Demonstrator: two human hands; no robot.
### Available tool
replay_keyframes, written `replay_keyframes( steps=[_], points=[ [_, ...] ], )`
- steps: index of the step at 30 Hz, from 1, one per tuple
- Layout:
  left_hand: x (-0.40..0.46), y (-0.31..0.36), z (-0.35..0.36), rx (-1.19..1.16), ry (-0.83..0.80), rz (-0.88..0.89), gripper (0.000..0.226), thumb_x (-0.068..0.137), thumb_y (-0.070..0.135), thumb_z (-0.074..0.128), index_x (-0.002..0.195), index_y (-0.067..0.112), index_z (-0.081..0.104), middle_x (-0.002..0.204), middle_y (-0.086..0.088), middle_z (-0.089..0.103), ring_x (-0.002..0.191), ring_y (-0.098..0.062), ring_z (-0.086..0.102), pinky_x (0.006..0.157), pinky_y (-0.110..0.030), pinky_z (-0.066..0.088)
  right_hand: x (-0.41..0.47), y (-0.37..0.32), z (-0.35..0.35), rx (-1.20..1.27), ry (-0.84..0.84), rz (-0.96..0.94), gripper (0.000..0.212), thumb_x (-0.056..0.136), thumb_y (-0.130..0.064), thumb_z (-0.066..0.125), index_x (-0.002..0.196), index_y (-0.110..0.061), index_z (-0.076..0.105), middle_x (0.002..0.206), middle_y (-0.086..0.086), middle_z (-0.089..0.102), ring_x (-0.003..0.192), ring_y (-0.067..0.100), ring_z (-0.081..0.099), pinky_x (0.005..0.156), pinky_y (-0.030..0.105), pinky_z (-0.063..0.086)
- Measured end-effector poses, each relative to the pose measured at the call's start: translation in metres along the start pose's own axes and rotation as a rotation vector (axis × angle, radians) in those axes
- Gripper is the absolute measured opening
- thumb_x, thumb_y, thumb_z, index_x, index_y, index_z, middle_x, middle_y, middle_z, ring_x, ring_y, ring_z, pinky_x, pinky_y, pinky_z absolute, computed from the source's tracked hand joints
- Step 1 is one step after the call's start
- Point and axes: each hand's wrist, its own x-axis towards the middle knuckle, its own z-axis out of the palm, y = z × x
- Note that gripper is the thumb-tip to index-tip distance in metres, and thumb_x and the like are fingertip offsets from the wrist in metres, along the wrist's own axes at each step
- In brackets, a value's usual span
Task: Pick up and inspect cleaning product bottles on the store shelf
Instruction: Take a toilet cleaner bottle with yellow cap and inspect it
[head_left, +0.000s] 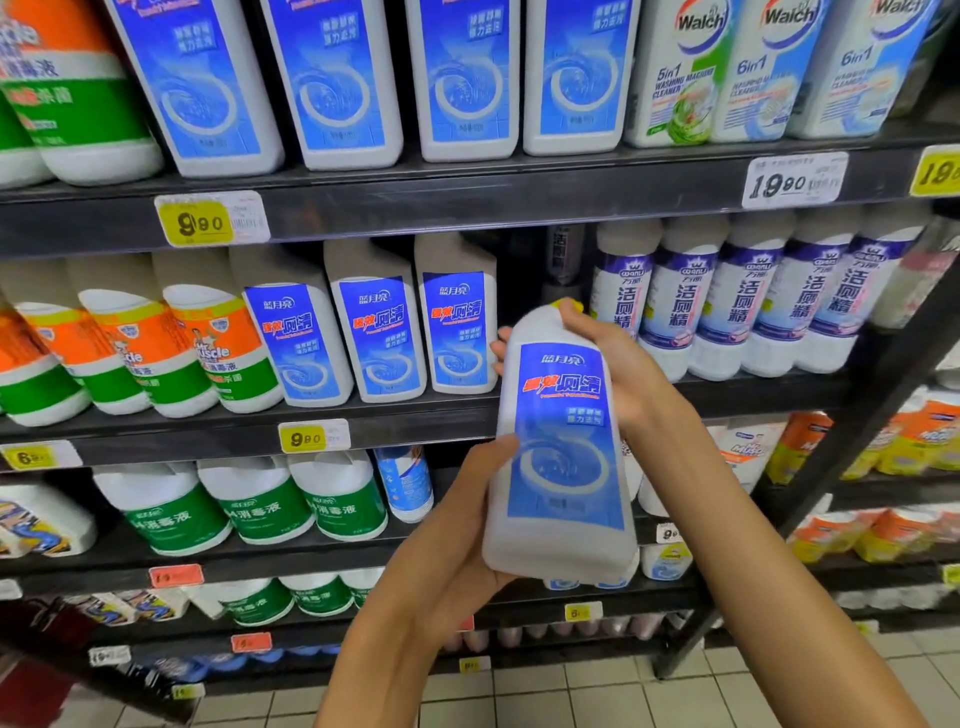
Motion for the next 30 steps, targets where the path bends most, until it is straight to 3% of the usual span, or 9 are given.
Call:
replay_keyframes(
  steps=[2, 4, 7, 14, 18, 23, 25, 27, 30],
  points=[
    [0.002, 0.000, -0.003, 0.106, 0.028, 0.024, 0.028, 0.067, 0.046, 0.068, 0.088, 0.029, 0.078, 0.098, -0.001, 0.075, 0.085, -0.013, 0.072, 0.070, -0.027, 0.058, 0.000, -0.005, 0.000, -0.002, -0.019, -0.081, 0.056, 0.092, -0.044, 0.053, 0.128, -0.002, 0.052, 0.124, 0.019, 0.062, 0.110, 0.031, 0.062, 0.095, 0.045, 0.048],
    [0.004, 0.000, -0.003, 0.175, 0.052, 0.059, 0.017, 0.075, 0.046, 0.070, 0.085, 0.034, 0.078, 0.098, 0.001, 0.075, 0.089, -0.013, 0.072, 0.072, -0.027, 0.059, -0.002, -0.009, 0.001, -0.065, 0.015, -0.192, 0.050, 0.091, -0.043, 0.055, 0.122, -0.004, 0.055, 0.114, 0.017, 0.067, 0.103, 0.030, 0.066, 0.094, 0.045, 0.050],
    [0.008, -0.004, -0.005, 0.243, 0.089, 0.115, 0.030, 0.073, 0.040, 0.072, 0.099, 0.026, 0.075, 0.107, -0.004, 0.073, 0.097, -0.018, 0.070, 0.071, -0.026, 0.057, -0.011, -0.003, 0.005, -0.333, 0.067, -0.336, 0.036, 0.089, -0.040, 0.060, 0.110, -0.010, 0.058, 0.088, 0.008, 0.074, 0.076, 0.020, 0.072, 0.064, 0.032, 0.059],
    [0.019, -0.013, -0.022, 0.323, 0.068, 0.137, 0.049, 0.069, 0.026, 0.077, 0.115, 0.020, 0.062, 0.111, -0.004, 0.072, 0.101, -0.020, 0.069, 0.074, -0.026, 0.056, -0.030, 0.012, -0.001, -0.627, -0.044, -0.618, 0.050, 0.071, -0.037, 0.071, 0.117, -0.024, 0.057, 0.095, -0.002, 0.075, 0.082, 0.015, 0.072, 0.062, 0.021, 0.055],
    [0.031, -0.010, -0.030, 0.548, 0.105, 0.245, 0.061, 0.063, 0.030, 0.081, 0.119, 0.025, 0.057, 0.113, 0.003, 0.070, 0.107, -0.016, 0.066, 0.084, -0.028, 0.055, -0.043, 0.012, -0.010, -0.583, -0.257, -0.767, 0.046, 0.069, -0.012, 0.076, 0.110, -0.027, 0.063, 0.107, -0.009, 0.072, 0.097, 0.012, 0.069, 0.072, 0.021, 0.055],
    [0.041, -0.001, -0.041, 0.770, 0.191, 0.417, 0.061, 0.067, 0.018, 0.083, 0.121, 0.022, 0.056, 0.116, 0.000, 0.067, 0.109, -0.020, 0.063, 0.087, -0.035, 0.055, -0.054, 0.011, -0.018, -0.652, -0.345, -0.847, 0.061, 0.057, 0.008, 0.080, 0.104, -0.030, 0.070, 0.099, -0.014, 0.072, 0.092, 0.004, 0.068, 0.071, 0.018, 0.054],
    [0.042, 0.000, -0.043, 0.821, 0.198, 0.453, 0.061, 0.068, 0.015, 0.083, 0.122, 0.021, 0.055, 0.117, -0.001, 0.066, 0.111, -0.023, 0.061, 0.089, -0.038, 0.054, -0.058, 0.012, -0.022, -0.649, -0.376, -0.832, 0.059, 0.058, 0.000, 0.079, 0.105, -0.034, 0.069, 0.100, -0.015, 0.072, 0.092, 0.003, 0.068, 0.070, 0.018, 0.055],
    [0.041, 0.000, -0.045, 0.837, 0.167, 0.478, 0.061, 0.066, 0.021, 0.084, 0.121, 0.025, 0.057, 0.116, 0.002, 0.066, 0.110, -0.021, 0.061, 0.085, -0.030, 0.054, -0.060, 0.011, -0.024, -0.613, -0.399, -0.805, 0.056, 0.060, -0.003, 0.074, 0.107, -0.034, 0.069, 0.101, -0.016, 0.072, 0.094, 0.004, 0.068, 0.072, 0.018, 0.055],
    [0.037, -0.003, -0.044, 0.785, 0.091, 0.452, 0.058, 0.064, 0.030, 0.083, 0.117, 0.031, 0.060, 0.114, 0.003, 0.067, 0.109, -0.020, 0.062, 0.080, -0.023, 0.053, -0.063, 0.004, -0.020, -0.464, -0.426, -0.678, 0.053, 0.055, -0.023, 0.086, 0.106, -0.020, 0.071, 0.100, -0.007, 0.073, 0.093, 0.009, 0.069, 0.075, 0.021, 0.054]
  ],
)
